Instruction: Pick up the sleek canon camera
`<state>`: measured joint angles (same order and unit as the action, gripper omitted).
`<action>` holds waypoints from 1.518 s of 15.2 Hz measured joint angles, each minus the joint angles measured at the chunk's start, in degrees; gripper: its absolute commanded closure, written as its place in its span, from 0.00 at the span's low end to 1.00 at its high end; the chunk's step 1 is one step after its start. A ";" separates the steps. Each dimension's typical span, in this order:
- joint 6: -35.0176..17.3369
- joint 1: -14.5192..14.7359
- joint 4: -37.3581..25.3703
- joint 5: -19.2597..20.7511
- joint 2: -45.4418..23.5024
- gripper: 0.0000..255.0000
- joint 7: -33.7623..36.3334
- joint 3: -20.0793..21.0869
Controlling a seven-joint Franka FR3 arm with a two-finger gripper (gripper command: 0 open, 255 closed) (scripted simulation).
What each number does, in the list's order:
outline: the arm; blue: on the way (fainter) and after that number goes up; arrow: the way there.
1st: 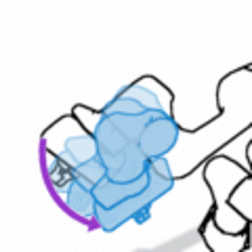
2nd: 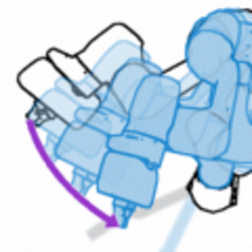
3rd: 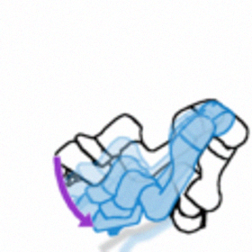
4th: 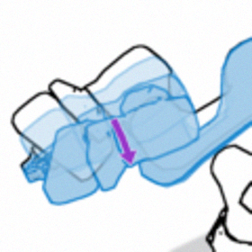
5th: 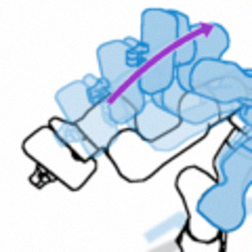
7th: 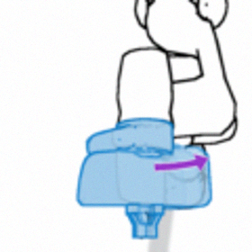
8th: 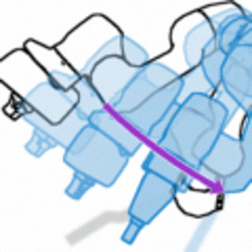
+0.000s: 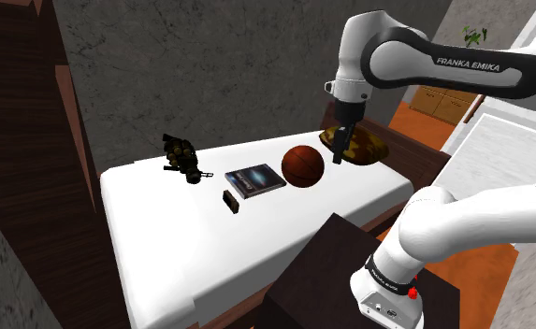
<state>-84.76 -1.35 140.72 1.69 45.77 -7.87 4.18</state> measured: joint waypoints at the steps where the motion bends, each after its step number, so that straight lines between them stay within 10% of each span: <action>1: 0.00 0.00 0.00 0.00 0.00 0.00 0.00 0.00; 23: -41.78 -3.48 -1.38 -0.85 -39.84 0.00 13.44 3.35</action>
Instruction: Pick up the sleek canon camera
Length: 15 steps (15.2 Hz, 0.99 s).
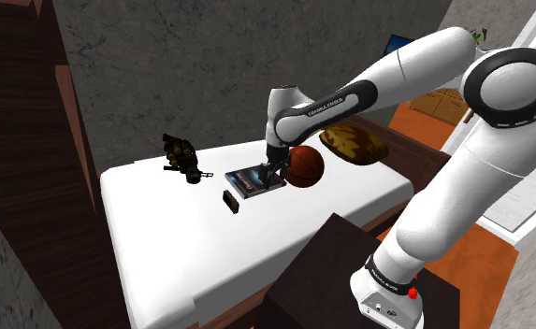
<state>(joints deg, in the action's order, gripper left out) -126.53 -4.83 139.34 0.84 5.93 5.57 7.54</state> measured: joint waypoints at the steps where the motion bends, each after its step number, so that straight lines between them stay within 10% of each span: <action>1: -1.20 -0.07 -0.97 0.19 -2.00 0.00 0.71 0.04; 15: -14.02 0.11 -23.00 2.96 -34.34 0.00 8.18 -2.25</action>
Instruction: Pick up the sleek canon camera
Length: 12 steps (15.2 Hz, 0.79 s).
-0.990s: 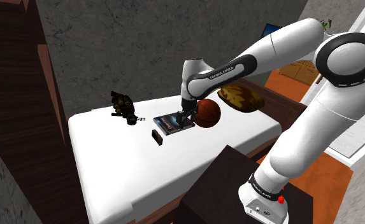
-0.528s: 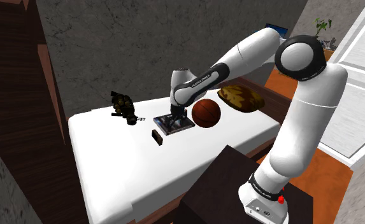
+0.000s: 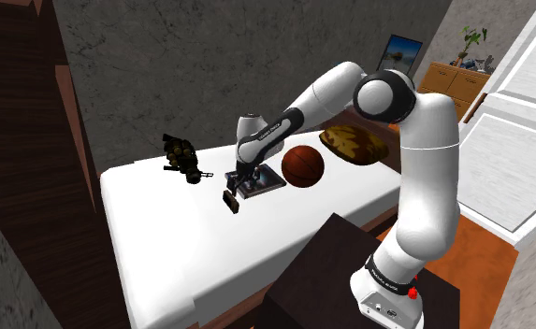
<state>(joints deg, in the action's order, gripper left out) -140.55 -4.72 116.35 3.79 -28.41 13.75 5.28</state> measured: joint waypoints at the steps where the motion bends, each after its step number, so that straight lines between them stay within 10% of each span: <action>1: -0.55 0.04 -1.51 -0.03 -1.85 0.00 0.35 -0.19; 12: -2.49 0.41 -18.98 -0.45 -19.89 0.00 2.18 -1.55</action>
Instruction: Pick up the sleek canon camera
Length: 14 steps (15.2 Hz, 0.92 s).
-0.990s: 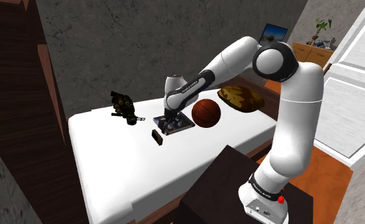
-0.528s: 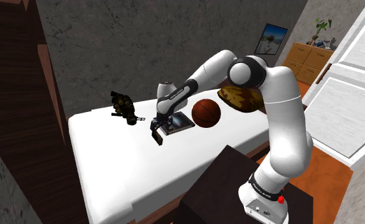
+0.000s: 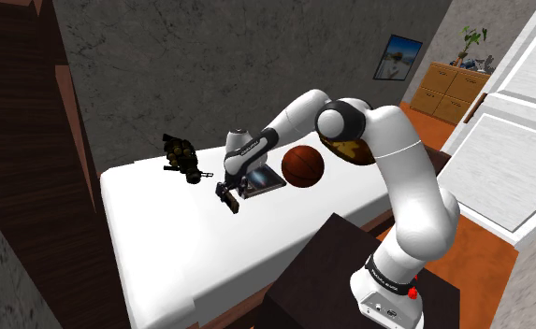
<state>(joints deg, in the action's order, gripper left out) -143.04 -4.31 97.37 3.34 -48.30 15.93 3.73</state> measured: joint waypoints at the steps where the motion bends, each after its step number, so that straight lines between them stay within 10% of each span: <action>1: -0.37 0.09 -0.20 0.02 -0.57 0.00 0.08 -0.03; 3: -0.99 0.14 -0.76 0.07 -1.75 0.00 0.09 -0.09; 4: -1.12 0.17 -0.97 0.09 -2.10 1.00 0.12 -0.11; 14: -1.22 0.23 -1.23 0.09 -2.40 1.00 0.17 -0.12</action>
<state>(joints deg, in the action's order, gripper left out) -144.26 -4.08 96.14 3.43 -50.70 16.10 3.61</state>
